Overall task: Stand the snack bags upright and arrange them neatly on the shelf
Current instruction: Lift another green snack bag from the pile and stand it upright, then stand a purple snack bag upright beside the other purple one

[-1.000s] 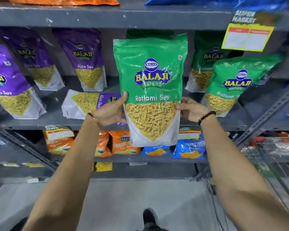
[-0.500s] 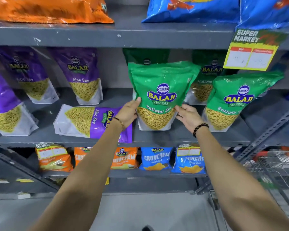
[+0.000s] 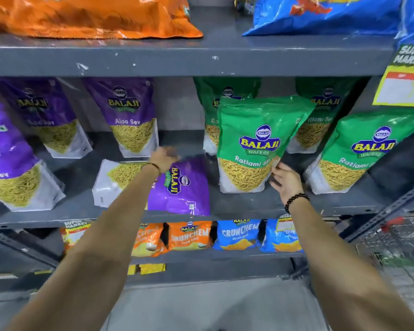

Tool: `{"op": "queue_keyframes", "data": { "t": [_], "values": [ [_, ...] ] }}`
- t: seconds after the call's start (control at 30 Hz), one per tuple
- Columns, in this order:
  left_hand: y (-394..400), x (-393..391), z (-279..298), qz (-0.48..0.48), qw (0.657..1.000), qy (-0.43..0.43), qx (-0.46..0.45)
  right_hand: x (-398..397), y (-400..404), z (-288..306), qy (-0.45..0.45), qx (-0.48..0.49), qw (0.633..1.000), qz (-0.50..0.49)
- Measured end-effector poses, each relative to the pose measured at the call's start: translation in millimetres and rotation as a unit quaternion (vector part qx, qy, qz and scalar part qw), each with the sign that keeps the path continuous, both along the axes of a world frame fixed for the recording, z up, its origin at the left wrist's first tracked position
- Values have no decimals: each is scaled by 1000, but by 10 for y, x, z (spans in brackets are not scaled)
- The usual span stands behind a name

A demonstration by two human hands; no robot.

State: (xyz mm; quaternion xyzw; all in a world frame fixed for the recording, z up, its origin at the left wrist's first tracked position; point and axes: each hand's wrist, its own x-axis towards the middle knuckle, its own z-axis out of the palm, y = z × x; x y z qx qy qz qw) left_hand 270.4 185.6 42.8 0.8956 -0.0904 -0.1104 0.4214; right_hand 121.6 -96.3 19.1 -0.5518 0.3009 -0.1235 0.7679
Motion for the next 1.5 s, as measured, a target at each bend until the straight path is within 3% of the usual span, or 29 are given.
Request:
{"op": "queue_keyframes", "data": {
  "t": [0.07, 0.17, 0.27, 0.4, 0.53, 0.7, 0.93, 1.03, 1.17, 1.33, 1.5],
  "values": [
    [363, 169, -30, 7, 989, -24, 147, -30, 152, -70, 17, 17, 995, -95],
    [867, 314, -67, -3, 960, -18, 280, -113, 501, -182, 46, 24, 975, -214],
    [1132, 317, -86, -62, 934, -39, 350, -182, 1021, -246, 84, -34, 957, -275],
    [1264, 179, -10, -90, 921, -78, 370, -171, 1893, -299, 115, -74, 930, -341],
    [1479, 98, -6, -100, 940, -29, 326, -90, 2652, -236, 193, -82, 934, -288],
    [1675, -90, -134, -59, 972, 39, 224, 124, 3232, -169, 208, -80, 973, -65],
    [1938, -389, -276, -13, 997, 75, -13, 56, 3429, -64, 150, 109, 982, 33],
    [2131, -475, -189, -16, 984, 105, -143, -36, 3220, -4, 65, 135, 987, 61],
    [2391, -655, 162, -125, 932, 191, -282, -129, 2934, 262, -47, 89, 979, 176],
    [2560, -696, 635, -277, 907, 174, -266, -123, 2707, 608, -153, 40, 935, 316],
    [2567, -701, 718, -305, 900, 184, -250, -86, 2673, 658, -163, 24, 921, 353]
  ]
}}
